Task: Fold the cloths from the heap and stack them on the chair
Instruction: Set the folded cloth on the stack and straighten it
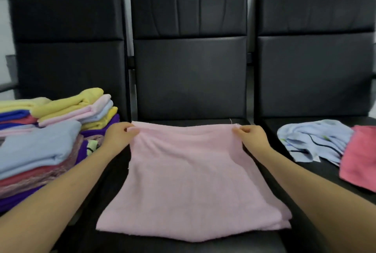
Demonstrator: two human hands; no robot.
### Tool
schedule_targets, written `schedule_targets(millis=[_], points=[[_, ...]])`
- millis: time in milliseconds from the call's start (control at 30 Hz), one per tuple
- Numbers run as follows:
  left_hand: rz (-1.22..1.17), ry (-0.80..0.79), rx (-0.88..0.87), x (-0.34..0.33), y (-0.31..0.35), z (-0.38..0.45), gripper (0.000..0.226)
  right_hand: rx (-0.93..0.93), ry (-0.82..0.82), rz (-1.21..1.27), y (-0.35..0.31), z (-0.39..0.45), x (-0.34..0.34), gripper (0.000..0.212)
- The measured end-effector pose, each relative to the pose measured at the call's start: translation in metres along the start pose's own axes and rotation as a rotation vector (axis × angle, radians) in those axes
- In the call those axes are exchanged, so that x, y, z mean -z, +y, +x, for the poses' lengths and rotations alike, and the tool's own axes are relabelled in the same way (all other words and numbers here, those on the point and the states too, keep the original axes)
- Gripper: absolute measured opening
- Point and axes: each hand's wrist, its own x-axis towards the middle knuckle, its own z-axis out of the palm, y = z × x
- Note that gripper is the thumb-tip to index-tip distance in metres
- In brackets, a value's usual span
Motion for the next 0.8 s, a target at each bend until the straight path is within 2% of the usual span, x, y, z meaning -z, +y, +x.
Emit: schedule_targets(millis=[100, 167, 267, 567, 700, 800], points=[[-0.188, 0.141, -0.020, 0.048, 0.042, 0.004, 0.016, 0.070, 0.169, 0.278, -0.063, -0.003, 0.029, 0.039], [-0.302, 0.211, -0.059, 0.079, 0.072, 0.000, 0.019, 0.137, 0.247, 0.391, -0.110, -0.008, 0.054, 0.041], [-0.411, 0.252, -0.084, 0.105, 0.101, -0.012, 0.018, 0.204, 0.264, 0.411, -0.152, -0.016, 0.076, 0.041], [-0.491, 0.420, -0.202, 0.153, 0.147, -0.051, 0.021, 0.289, 0.336, 0.462, -0.205, -0.039, 0.115, 0.048], [-0.581, 0.445, -0.240, 0.166, 0.167, -0.065, 0.013, 0.209, 0.329, 0.605, -0.216, -0.050, 0.124, 0.031], [-0.835, 0.374, -0.143, 0.172, 0.178, -0.070, 0.011, 0.075, 0.277, 0.777, -0.221, -0.052, 0.128, 0.019]])
